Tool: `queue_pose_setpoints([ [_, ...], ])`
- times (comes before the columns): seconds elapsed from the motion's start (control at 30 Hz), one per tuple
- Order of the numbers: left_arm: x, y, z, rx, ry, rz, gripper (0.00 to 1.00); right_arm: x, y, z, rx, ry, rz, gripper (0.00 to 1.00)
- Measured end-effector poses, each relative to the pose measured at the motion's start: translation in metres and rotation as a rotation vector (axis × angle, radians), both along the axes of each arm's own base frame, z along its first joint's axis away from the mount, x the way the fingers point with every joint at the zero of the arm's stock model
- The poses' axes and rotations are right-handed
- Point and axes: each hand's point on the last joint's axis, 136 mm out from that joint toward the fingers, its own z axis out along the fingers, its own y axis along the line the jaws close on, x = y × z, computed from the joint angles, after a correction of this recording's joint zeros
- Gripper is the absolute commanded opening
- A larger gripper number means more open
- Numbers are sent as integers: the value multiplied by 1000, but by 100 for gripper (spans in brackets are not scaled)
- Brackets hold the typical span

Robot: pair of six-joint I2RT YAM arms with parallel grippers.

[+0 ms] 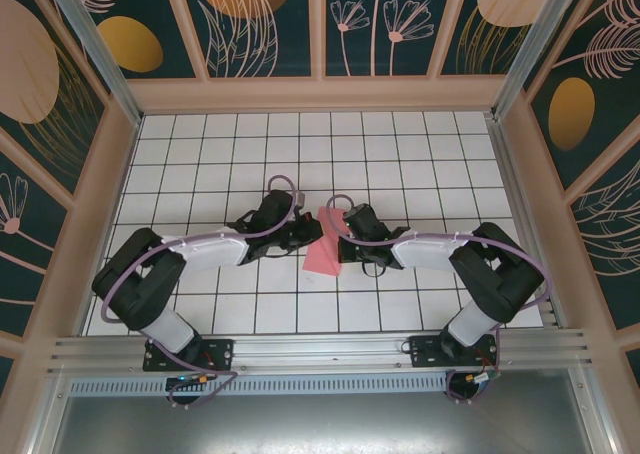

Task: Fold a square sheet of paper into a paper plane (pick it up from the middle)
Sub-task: Fold the triangle a second time at the center of the table.

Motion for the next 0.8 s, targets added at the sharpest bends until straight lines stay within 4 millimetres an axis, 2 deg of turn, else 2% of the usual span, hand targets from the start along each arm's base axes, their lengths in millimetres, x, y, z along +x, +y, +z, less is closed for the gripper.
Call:
queue_pose_setpoints([
  [0.33, 1, -12, -11, -55, 42, -15, 0, 0, 0, 0, 1, -1, 0, 0],
  [0.6, -5, -16, -35, -47, 103, -38, 0, 1, 1, 0, 2, -2, 0, 0],
  [0.8, -5, -16, -37, -45, 106, -39, 0, 1, 1, 0, 2, -2, 0, 0],
])
